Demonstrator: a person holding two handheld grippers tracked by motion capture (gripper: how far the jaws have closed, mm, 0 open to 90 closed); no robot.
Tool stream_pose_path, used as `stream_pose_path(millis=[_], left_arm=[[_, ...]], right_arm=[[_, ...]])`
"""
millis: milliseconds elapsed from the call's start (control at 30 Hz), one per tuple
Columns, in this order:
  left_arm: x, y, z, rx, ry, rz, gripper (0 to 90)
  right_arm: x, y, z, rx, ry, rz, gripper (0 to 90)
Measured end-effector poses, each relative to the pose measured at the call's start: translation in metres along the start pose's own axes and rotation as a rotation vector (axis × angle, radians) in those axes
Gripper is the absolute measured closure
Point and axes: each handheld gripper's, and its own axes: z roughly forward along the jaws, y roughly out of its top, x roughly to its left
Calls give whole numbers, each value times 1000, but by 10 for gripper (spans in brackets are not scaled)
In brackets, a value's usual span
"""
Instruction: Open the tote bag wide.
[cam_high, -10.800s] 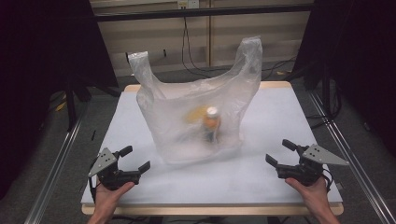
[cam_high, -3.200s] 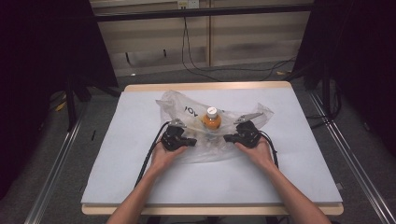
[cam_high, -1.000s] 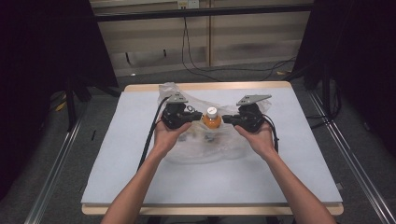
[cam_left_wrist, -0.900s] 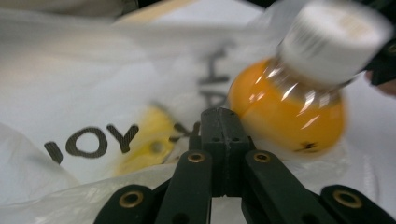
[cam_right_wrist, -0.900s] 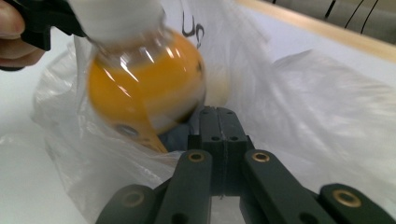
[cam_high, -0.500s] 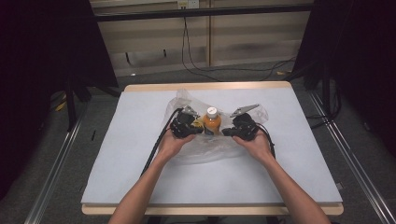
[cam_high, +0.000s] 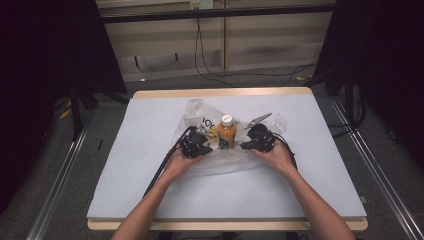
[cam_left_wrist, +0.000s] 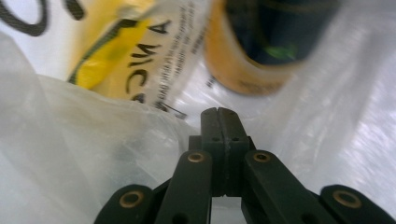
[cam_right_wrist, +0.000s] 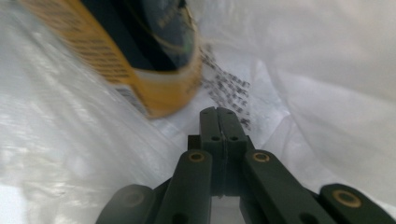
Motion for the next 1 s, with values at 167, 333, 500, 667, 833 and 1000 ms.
stream_pose_path(millis=[167,333,500,667,833,1000], left_arm=[[5,-11,-8,14,2,-37,900],[24,-27,-22,36,22,-92,900],[30,-46,-32,1,44,-159,900],[27,-53,-41,38,23,-99,900],[22,-61,-47,33,20,-117,900],[22,-72,-53,-2,-8,-151,900]], right_arm=[[-13,-12,-3,-40,27,64,900],[-16,-22,-17,-4,-11,52,900],[-19,-39,-32,22,6,63,900],[-13,-53,-44,31,8,25,900],[-10,-58,-50,61,13,5,900],[-9,-59,-51,59,9,-2,900]])
